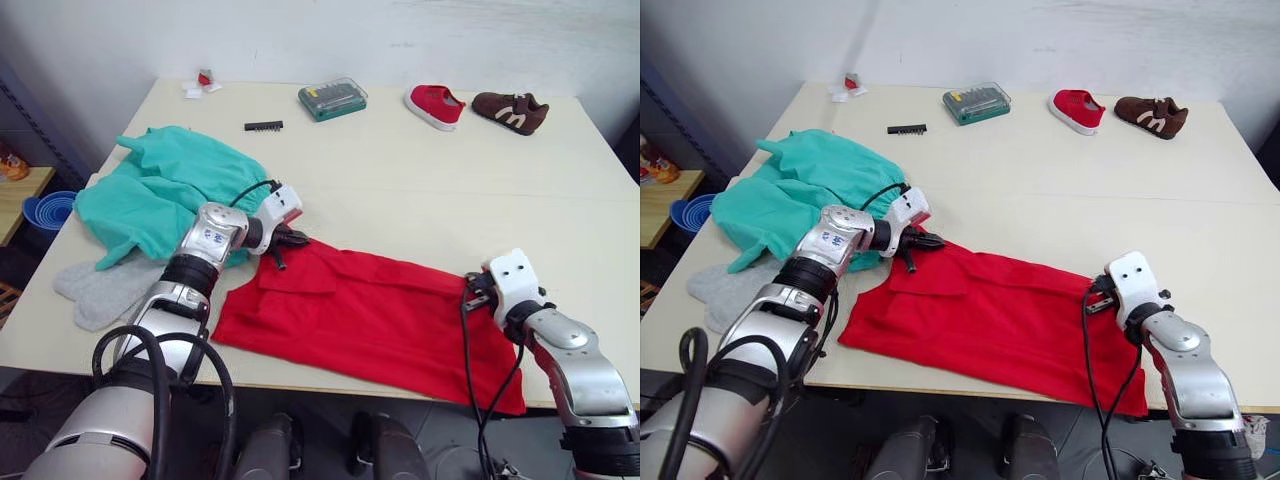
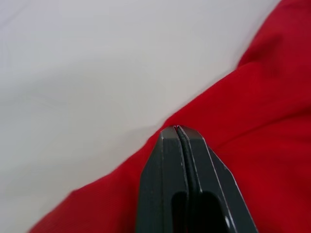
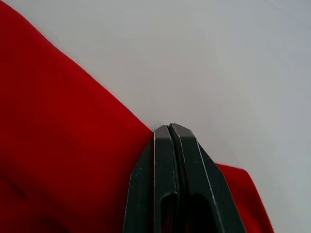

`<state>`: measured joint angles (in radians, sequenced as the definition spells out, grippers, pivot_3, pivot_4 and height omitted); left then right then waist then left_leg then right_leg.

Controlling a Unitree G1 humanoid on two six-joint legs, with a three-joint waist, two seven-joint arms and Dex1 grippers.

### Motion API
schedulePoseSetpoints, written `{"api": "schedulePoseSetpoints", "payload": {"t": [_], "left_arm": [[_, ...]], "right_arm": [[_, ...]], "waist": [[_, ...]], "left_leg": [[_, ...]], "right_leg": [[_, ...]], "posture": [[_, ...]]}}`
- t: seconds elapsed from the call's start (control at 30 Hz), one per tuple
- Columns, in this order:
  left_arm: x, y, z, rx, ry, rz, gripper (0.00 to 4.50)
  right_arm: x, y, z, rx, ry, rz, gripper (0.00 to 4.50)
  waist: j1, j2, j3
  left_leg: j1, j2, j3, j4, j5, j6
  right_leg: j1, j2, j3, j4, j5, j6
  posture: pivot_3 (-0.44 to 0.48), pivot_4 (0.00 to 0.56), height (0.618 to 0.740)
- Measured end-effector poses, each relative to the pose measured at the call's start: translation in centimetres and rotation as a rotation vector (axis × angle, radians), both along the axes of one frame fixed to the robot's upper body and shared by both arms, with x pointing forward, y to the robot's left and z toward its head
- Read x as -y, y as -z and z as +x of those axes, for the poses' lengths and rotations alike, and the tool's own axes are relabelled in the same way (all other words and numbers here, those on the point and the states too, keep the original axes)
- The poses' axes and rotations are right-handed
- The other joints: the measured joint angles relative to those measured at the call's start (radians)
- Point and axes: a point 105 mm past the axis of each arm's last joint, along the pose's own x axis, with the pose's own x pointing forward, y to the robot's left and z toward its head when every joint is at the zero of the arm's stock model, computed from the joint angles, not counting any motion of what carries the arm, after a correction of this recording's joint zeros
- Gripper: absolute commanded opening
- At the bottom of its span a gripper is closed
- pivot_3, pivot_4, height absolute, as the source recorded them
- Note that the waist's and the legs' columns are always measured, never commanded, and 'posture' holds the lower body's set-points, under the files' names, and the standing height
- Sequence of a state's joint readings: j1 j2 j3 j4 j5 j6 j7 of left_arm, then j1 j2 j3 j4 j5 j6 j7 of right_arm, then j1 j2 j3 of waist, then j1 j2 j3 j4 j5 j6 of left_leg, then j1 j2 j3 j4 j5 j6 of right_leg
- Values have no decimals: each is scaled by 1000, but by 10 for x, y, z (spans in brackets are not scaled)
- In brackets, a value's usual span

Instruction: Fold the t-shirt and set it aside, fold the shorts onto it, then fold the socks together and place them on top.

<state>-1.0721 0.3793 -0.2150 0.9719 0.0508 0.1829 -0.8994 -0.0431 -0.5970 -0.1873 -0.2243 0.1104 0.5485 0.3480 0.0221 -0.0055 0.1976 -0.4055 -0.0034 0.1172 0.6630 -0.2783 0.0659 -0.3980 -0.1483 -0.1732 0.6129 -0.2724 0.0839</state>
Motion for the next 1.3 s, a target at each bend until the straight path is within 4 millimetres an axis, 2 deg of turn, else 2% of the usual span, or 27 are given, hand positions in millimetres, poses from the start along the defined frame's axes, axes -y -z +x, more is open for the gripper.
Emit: {"api": "schedulePoseSetpoints", "payload": {"t": [0.1, 0.2, 0.27, 0.33, 0.4, 0.47, 0.53, 0.57, 0.63, 0.67, 0.73, 0.8, 0.9, 1.03, 1.13, 1.23, 1.3], "left_arm": [[-32, -5, 8, 45, -106, 23, 40], [-48, -6, 8, 57, -149, 18, 40], [-50, -6, 6, 56, -152, -13, 40], [-45, -9, 1, 50, -121, -71, 40], [-33, -20, -7, 58, -54, -138, 40], [-19, -35, -15, 74, 27, -182, 40], [-7, -46, -24, 84, 105, -187, 40], [-2, -45, -27, 75, 130, -182, 40], [4, -30, -35, 21, 176, -142, 40], [5, -16, -40, -25, 195, -108, 40], [3, 11, -48, -101, 209, -36, 40], [1, 11, -48, -73, 218, -2, 40], [-11, 10, -41, -27, 186, 52, 40], [-36, 3, -36, 13, 135, 95, 40], [-54, 0, -44, -47, 116, 43, 40], [-55, -4, -70, -162, 190, -78, 40], [-44, -17, -89, -203, 282, -163, 40]], "right_arm": [[36, 0, -16, 2, 129, -82, 0], [51, -4, -23, 32, 197, -87, 0], [44, -16, -21, 102, 176, -37, 0], [28, -32, -20, 166, 104, 7, 0], [9, -46, -19, 218, 22, 41, 0], [-5, -52, -17, 232, -39, 61, 0], [-22, -48, -13, 210, -98, 81, 0], [-27, -43, -12, 194, -115, 91, 0], [-37, -30, -8, 141, -142, 98, 0], [-39, -23, -7, 113, -147, 98, 0], [-40, -11, -6, 65, -142, 92, 0], [-34, -1, -7, 27, -117, 81, 0], [-25, 3, -11, 10, -91, 54, 0], [5, 2, -22, -9, 2, 13, 0], [16, -4, -26, 8, 34, 24, 0], [5, -21, -26, 64, -21, 55, 0], [-14, -36, -26, 116, -106, 81, 0]], "waist": [[-3, 0, 0], [-12, 0, 0], [-19, 0, 0], [-23, 1, 1], [-23, 1, 1], [-21, 1, 1], [-20, 1, 1], [-19, 1, 1], [-20, 1, 1], [-21, 1, 1], [-21, 1, 1], [-21, 1, 1], [-20, 2, 0], [-24, 2, 0], [-28, 3, 1], [-26, 4, 1], [-24, 4, 2]], "left_leg": [[0, 0, 0, 0, -3, -4], [1, 0, 0, -1, -3, -5], [1, 1, 0, -1, -3, -6], [0, 1, 0, -1, -3, -6], [-1, 1, 0, -1, -1, -4], [-1, 1, 0, -1, 0, -2], [-1, 0, 1, -1, 0, -1], [-1, 0, 1, -1, -1, -1], [0, 0, 1, -1, 0, -1], [0, 0, 1, -1, 0, -1], [0, 0, 1, -1, 0, -1], [-1, 1, 1, -1, 0, -1], [1, 1, 2, -1, -3, -5], [2, 1, 2, -1, -4, -6], [2, 2, 2, -2, -4, -6], [-2, 2, 3, -3, -1, -3], [-2, 2, 3, -3, -1, -3]], "right_leg": [[0, 0, 1, 0, 0, 0], [0, 0, 1, 0, 0, 0], [0, 0, 1, 1, 0, 0], [-1, 1, 1, 0, 0, 0], [-2, 1, 1, 0, 0, 0], [-1, 1, 1, 0, 0, 0], [-1, 1, 1, -1, 0, 0], [-1, 1, 1, -1, 0, 0], [-1, 1, 2, -1, 0, 0], [-1, 1, 2, -1, 0, 0], [-1, 1, 2, -1, 0, 0], [-2, 1, 2, -1, 0, 0], [-1, 1, 3, 0, 0, 0], [-1, 1, 4, 0, 0, 0], [-2, 1, 4, 0, 0, 0], [-6, 1, 5, 1, -1, -1], [-7, 1, 5, 1, -1, -1]], "posture": [[0, 150, 740], [0, 150, 740], [0, 150, 740], [0, 150, 740], [0, 150, 740], [0, 150, 740], [0, 150, 740], [0, 150, 740], [0, 150, 740], [0, 150, 740], [0, 150, 740], [0, 150, 740], [0, 150, 740], [0, 150, 740], [0, 150, 740], [0, 150, 740], [0, 150, 740]]}}
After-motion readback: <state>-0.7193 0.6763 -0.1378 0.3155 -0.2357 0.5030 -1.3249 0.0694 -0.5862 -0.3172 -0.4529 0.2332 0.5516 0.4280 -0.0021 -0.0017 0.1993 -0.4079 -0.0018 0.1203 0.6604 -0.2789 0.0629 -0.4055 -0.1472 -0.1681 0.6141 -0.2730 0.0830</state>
